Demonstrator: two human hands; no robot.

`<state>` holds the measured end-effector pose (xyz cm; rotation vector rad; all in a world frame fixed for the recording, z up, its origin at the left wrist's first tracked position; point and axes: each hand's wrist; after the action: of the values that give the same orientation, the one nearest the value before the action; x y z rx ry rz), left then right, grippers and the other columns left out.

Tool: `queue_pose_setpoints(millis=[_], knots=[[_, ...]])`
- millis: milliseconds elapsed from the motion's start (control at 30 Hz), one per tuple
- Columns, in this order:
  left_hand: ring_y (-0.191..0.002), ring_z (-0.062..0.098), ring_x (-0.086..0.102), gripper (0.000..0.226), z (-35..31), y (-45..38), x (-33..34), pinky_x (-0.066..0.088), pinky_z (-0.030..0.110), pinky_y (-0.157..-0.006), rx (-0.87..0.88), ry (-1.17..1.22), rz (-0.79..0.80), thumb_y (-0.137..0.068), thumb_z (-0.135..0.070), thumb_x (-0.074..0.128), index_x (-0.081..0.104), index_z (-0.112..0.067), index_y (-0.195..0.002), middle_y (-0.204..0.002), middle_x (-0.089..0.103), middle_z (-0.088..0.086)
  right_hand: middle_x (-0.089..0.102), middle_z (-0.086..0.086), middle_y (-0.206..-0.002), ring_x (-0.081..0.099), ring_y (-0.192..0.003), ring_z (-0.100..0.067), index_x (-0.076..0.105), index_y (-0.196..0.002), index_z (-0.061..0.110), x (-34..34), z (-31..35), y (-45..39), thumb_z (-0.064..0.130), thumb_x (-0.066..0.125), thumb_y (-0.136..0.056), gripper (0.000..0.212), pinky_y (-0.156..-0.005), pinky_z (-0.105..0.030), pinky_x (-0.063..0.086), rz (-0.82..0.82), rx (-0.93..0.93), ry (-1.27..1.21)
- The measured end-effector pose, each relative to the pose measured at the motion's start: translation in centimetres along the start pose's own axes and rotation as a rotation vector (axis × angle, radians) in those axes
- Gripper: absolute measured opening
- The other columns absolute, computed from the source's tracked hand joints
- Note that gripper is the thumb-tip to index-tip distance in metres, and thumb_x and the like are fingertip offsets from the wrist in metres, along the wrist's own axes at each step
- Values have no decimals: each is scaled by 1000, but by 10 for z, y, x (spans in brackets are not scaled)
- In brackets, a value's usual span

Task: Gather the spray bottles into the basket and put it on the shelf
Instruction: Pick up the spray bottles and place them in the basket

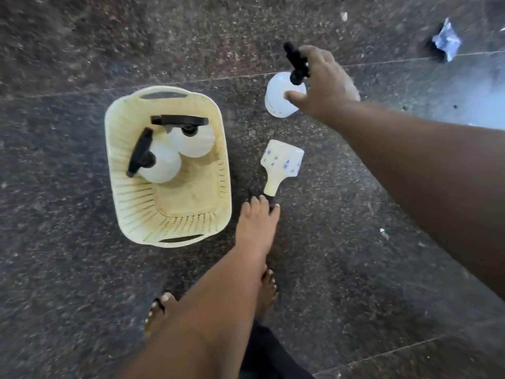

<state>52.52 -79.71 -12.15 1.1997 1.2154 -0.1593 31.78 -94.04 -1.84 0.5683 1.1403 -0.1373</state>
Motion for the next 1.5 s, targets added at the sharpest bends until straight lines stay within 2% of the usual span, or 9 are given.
queue_pose_setpoints(millis=[100,200,333,500,733,900,1133,1300,1500], knots=[[-139,45,19,58,6,-21,16,18,52,-111,-47,-117,87,-100,-10,26,9,-29,-152,-155,16,25,43,-2,-147,54,-123,-28,26,-150,23,18,-1,-6,32,63,-89,72,-98,-42,45,-60,1,2],[-130,43,29,60,5,-33,26,24,48,-106,-28,-193,53,-100,-11,26,5,-32,-152,-145,28,25,52,-3,-139,58,-115,-30,30,-148,24,29,-1,-16,24,53,-94,58,-91,-41,46,-144,86,-42],[-116,34,39,56,1,-39,29,31,40,-97,59,-205,-49,-96,-9,36,21,-27,-148,-125,44,16,58,-3,-128,58,-112,-24,51,-133,21,32,-7,-25,18,50,-94,39,-85,-32,42,-153,100,-115],[-110,30,41,46,8,-24,0,30,39,-92,78,-93,-82,-90,-7,43,37,-22,-134,-117,48,11,63,-4,-119,60,-106,-26,58,-121,22,23,-1,-8,17,52,-91,31,-85,-35,46,-189,137,-228],[-109,31,45,40,15,50,-94,35,39,-84,0,193,-192,-91,-5,41,46,-23,-126,-114,59,7,61,-11,-118,58,-103,-31,59,-120,17,-19,35,60,15,49,-93,29,-77,-35,40,-162,156,-263],[-107,30,45,37,46,129,-134,36,40,-84,51,217,-212,-93,-9,42,47,-29,-124,-116,60,4,59,-12,-116,58,-102,-35,60,-120,19,-61,77,118,15,49,-93,30,-78,-35,40,-105,166,-281],[-77,26,58,30,86,229,-132,44,36,-61,52,168,-248,-80,-23,63,59,-29,-109,-83,69,-5,56,-8,-121,58,-102,-33,55,-125,19,-81,141,175,24,52,-94,32,-83,-39,45,-24,103,-303],[-92,26,57,34,113,261,-139,44,39,-75,-148,255,-330,-88,-27,55,54,-30,-121,-100,70,-6,58,-5,-114,59,-94,-30,57,-119,19,-71,166,200,26,52,-93,27,-78,-38,47,59,59,-298],[-96,29,51,33,139,258,-128,39,41,-78,-207,307,-349,-95,-30,48,53,-29,-128,-109,67,-1,67,-6,-105,63,-91,-32,59,-117,20,-29,177,210,24,51,-92,26,-75,-42,55,147,33,-213]])
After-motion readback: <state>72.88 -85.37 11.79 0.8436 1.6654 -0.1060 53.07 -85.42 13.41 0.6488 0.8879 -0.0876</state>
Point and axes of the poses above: each hand's wrist, its own y-axis away from the middle knuckle, its own x-axis out of the palm, z = x × y
